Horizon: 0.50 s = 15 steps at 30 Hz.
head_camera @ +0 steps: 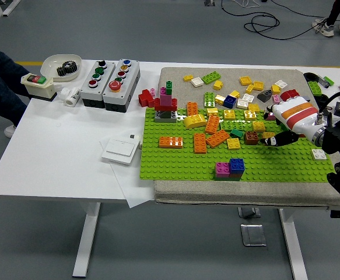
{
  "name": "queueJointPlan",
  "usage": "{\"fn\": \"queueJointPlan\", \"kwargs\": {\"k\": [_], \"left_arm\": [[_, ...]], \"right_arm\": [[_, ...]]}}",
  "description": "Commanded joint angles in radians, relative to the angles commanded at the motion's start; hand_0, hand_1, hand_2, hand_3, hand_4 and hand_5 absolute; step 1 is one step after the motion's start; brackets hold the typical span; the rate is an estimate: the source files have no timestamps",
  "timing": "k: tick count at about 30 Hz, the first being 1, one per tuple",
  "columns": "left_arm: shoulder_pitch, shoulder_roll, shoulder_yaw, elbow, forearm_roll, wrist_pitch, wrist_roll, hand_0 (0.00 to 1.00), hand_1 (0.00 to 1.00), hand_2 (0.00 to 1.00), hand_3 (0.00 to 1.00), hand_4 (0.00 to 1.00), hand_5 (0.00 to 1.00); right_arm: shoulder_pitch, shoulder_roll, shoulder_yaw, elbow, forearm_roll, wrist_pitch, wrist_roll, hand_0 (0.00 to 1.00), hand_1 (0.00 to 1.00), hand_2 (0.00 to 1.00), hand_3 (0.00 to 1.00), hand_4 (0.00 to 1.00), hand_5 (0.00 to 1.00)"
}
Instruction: Pick up the brick,pile it on top of brick,press brick,pick up the brick,pile it on top of brick,press brick
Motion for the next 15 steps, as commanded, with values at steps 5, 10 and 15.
{"fn": "queueJointPlan", "kwargs": {"k": [5,10,15], "left_arm": [[0.000,0.000,-0.001,0.000,0.003,-0.001,0.001,0.701,0.733,0.749,0.614,0.721,0.686],[-0.002,0.001,0.000,-0.001,0.000,-0.001,0.000,0.701,0.731,0.749,0.613,0.721,0.686],[-0.004,0.001,0.003,-0.001,-0.005,0.000,-0.002,0.701,0.731,0.749,0.613,0.721,0.686]], "right_arm": [[0.016,0.011,-0.015,-0.030,0.000,0.023,0.018,0.250,0.144,0.203,0.669,0.976,0.496],[0.027,0.027,-0.028,-0.076,0.000,0.031,0.027,0.244,0.138,0.201,0.636,0.968,0.497],[0.033,0.035,-0.032,-0.107,0.000,0.031,0.035,0.244,0.138,0.201,0.636,0.968,0.497]]}}
